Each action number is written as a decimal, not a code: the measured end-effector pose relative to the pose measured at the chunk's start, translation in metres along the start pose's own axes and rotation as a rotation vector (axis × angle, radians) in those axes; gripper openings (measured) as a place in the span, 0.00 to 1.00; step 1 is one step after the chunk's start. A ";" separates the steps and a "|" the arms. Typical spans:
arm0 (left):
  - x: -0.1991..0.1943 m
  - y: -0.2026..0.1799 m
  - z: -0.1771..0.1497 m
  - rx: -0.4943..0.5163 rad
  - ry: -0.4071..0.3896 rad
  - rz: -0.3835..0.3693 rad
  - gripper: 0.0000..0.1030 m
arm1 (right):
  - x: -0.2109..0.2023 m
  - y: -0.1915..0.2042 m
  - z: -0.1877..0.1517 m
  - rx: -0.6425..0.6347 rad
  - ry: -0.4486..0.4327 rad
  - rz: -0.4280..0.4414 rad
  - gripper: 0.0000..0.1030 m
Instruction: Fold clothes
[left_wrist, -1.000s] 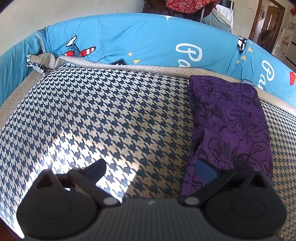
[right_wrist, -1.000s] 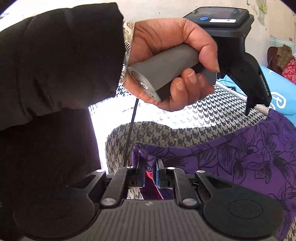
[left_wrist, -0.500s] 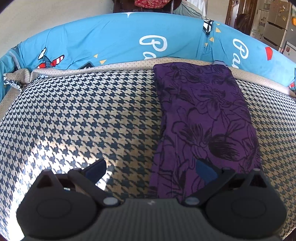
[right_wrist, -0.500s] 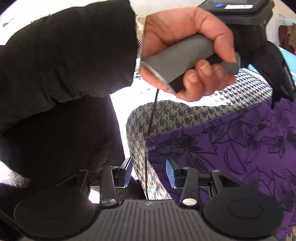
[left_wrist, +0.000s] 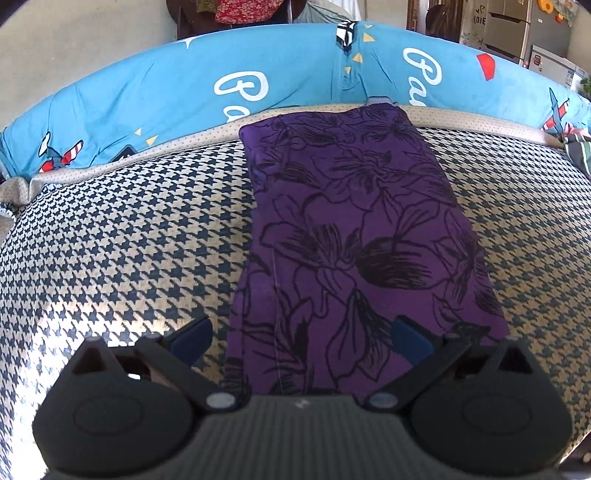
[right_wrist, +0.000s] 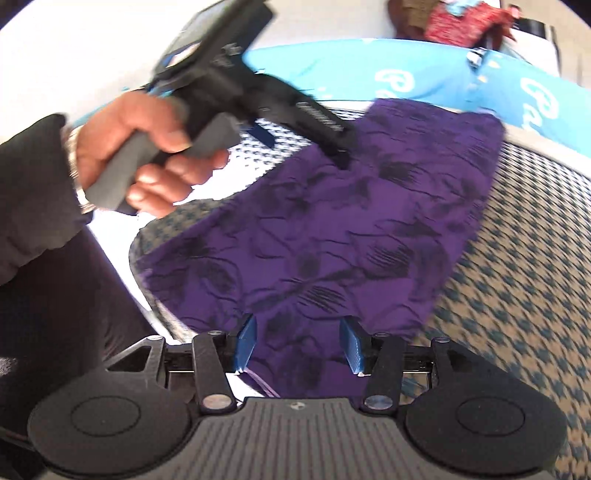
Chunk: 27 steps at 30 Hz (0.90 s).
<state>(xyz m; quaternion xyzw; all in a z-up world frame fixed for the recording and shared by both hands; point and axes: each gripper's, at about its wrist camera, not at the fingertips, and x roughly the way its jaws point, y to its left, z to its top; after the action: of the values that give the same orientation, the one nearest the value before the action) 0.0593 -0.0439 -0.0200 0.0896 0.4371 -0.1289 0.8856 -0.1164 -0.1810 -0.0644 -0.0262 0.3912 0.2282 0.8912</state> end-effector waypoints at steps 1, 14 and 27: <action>0.001 -0.002 0.000 0.006 0.002 -0.001 1.00 | -0.002 -0.007 -0.002 0.024 0.000 -0.021 0.50; 0.025 -0.011 -0.005 0.038 0.072 0.029 1.00 | -0.004 -0.053 -0.027 0.378 0.017 0.071 0.54; 0.030 -0.009 -0.009 0.015 0.099 0.023 1.00 | -0.002 -0.059 -0.038 0.496 0.049 0.163 0.54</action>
<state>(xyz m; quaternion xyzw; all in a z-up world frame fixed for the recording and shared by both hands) 0.0677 -0.0549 -0.0499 0.1077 0.4783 -0.1172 0.8636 -0.1186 -0.2428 -0.0971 0.2192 0.4575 0.1958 0.8392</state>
